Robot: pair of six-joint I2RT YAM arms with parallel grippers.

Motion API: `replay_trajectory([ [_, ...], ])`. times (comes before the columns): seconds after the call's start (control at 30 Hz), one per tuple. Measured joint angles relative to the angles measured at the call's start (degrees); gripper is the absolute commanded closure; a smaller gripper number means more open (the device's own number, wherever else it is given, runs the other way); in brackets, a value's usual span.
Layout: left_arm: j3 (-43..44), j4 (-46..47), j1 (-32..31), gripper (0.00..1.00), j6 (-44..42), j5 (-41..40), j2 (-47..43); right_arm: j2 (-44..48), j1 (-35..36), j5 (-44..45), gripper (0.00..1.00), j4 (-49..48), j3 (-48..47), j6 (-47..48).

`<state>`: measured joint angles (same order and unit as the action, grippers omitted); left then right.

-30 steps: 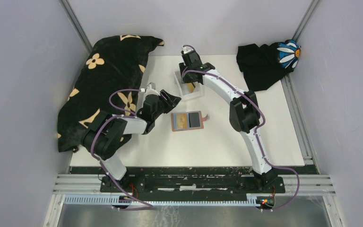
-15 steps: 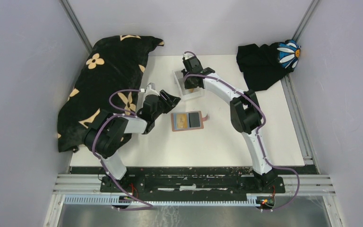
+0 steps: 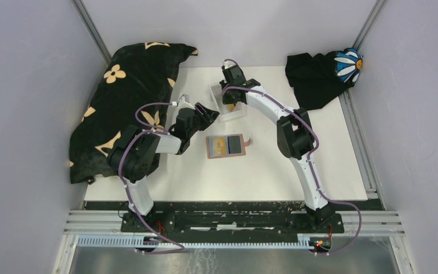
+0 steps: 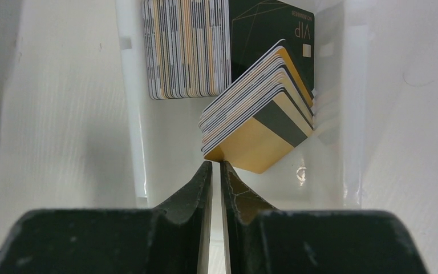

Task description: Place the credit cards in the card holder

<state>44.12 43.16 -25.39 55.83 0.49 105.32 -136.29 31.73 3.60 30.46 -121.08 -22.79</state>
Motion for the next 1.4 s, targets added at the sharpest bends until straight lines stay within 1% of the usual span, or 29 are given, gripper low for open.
replay_trajectory([
  [0.4,8.8,-4.3,0.0,0.42,-0.5,0.0,3.7,-1.6,-0.5,-2.3,0.85,-0.8,0.0,-1.2],
  [0.57,9.7,-7.2,-0.2,0.42,-1.0,-0.1,4.9,-1.7,-0.5,-3.4,0.85,-2.2,1.0,-1.9],
  [0.8,11.0,-10.6,-1.0,0.42,-3.0,-0.7,6.1,-1.5,-0.5,-3.8,0.85,-3.8,5.1,-2.5],
  [0.97,12.9,-11.8,-1.7,0.43,-3.5,-1.6,8.0,-1.5,-0.7,-3.8,0.85,-3.9,5.3,-2.5],
  [1.4,14.4,-14.6,-2.1,0.44,-5.9,-5.7,8.5,-1.0,-0.7,-3.3,0.84,-4.2,5.8,-2.1],
])
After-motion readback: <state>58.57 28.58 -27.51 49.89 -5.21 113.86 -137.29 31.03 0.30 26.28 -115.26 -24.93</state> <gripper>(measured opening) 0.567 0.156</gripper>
